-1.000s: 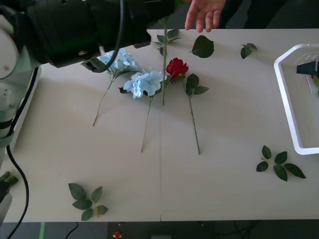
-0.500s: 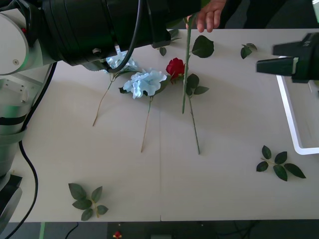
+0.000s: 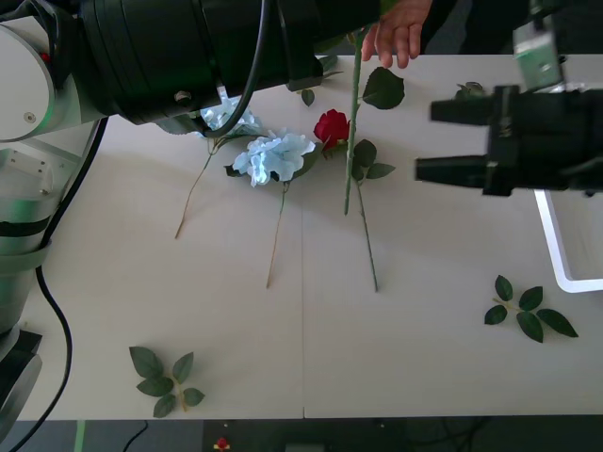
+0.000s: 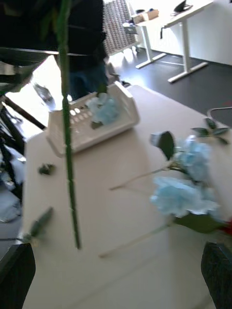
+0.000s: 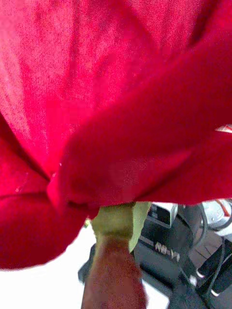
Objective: Place the red flowers into the right box and the blue flowers into the left box. If a person shows an open palm, hand one flower to the person first, then continue sorting.
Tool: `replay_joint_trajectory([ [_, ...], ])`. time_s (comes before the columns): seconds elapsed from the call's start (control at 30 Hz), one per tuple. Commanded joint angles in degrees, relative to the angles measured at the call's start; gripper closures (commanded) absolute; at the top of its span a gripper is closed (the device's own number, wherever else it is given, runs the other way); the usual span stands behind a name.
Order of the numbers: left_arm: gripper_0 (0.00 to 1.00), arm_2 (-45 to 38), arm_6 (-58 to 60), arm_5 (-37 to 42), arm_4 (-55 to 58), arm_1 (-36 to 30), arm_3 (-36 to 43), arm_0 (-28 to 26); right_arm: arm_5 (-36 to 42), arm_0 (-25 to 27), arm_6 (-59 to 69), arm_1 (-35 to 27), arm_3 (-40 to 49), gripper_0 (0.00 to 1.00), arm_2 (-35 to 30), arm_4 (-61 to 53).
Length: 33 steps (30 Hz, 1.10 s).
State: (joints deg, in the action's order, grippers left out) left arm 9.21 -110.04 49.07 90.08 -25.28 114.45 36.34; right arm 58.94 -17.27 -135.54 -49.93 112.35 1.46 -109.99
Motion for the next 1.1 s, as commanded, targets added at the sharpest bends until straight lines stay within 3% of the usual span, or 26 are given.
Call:
replay_joint_trajectory([
  [0.03,1.00,0.4,0.7,0.2,0.7,1.0,0.6,2.8,-2.5,-3.0,0.0,2.0,1.9,0.00,4.6,-1.4],
  [0.37,1.00,0.4,0.7,0.2,0.7,1.0,0.6,2.8,-7.1,-7.8,0.0,7.6,0.1,0.00,12.3,-1.5],
  [0.73,1.00,0.4,0.7,0.2,0.7,1.0,0.6,2.8,-8.5,-10.0,-0.3,11.0,-1.1,0.00,15.2,-1.1],
  [0.77,1.00,0.4,0.7,0.2,0.7,1.0,0.6,2.8,-8.7,-10.1,-0.4,11.0,-1.1,0.05,15.4,-1.1],
  [0.8,1.00,0.4,0.7,0.2,0.7,1.0,0.6,2.8,-8.7,-10.1,-0.2,11.1,-1.1,0.67,15.6,-1.1],
  [0.83,1.00,0.4,0.7,0.2,0.7,1.0,0.6,2.8,-8.6,-10.1,-0.2,11.1,-1.1,1.00,15.6,-1.1],
  [1.1,1.00,0.4,0.7,0.2,0.7,1.0,0.6,2.8,-8.7,-10.1,-0.3,11.3,-1.1,1.00,15.8,-1.1],
])
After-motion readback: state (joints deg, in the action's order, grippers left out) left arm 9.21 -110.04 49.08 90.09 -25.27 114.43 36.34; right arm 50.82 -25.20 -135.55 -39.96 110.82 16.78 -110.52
